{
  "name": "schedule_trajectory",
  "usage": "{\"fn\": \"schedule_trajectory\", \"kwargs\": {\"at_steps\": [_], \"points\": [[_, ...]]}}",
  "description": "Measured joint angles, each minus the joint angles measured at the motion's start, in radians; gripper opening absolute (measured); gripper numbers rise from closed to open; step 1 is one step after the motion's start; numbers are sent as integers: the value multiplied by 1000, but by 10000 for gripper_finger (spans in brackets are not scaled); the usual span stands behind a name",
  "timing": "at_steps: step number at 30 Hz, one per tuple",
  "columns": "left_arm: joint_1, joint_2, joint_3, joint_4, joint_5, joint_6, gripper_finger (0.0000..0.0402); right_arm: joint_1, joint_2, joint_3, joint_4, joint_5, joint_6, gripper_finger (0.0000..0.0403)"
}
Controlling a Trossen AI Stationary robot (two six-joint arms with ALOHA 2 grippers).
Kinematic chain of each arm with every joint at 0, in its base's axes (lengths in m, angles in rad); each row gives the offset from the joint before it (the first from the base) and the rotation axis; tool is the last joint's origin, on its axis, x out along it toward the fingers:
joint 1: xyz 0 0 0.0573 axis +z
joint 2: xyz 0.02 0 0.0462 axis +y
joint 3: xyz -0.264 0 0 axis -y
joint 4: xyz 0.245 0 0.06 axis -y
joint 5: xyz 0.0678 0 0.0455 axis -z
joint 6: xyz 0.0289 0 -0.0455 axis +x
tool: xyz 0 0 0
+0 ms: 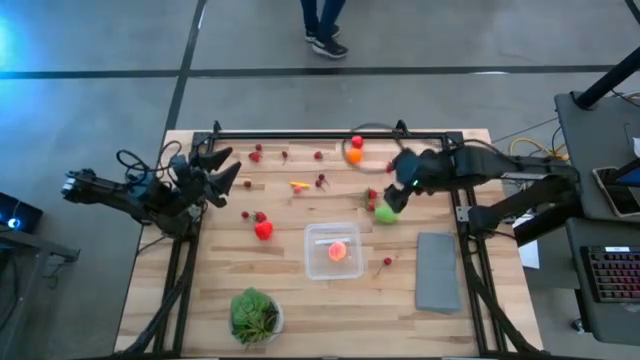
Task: Pick and placing Produce into tupperware
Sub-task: Put the red cherry into the transparent bin
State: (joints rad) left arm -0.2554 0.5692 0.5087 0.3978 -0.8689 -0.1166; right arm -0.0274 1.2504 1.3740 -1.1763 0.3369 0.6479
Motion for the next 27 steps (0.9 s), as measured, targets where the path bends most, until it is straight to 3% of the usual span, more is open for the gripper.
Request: {"fn": "schedule_trajectory", "kwargs": {"at_steps": [3,9,15,21,27], "points": [[0,51,74,-174,-4,-37,308,-58,-63,-50,49,-22,-62,327],[7,171,225,-676,4,-339,308,-148,-156,-124,98,-29,-129,327],[10,278,322,-1106,135,-619,308,-156,-198,-176,122,-30,-181,327],[21,394,318,-1340,273,-742,306,-156,-205,-235,124,-30,-178,327],[68,500,266,-1461,366,-875,270,-157,-202,-313,240,-80,-178,327]]}}
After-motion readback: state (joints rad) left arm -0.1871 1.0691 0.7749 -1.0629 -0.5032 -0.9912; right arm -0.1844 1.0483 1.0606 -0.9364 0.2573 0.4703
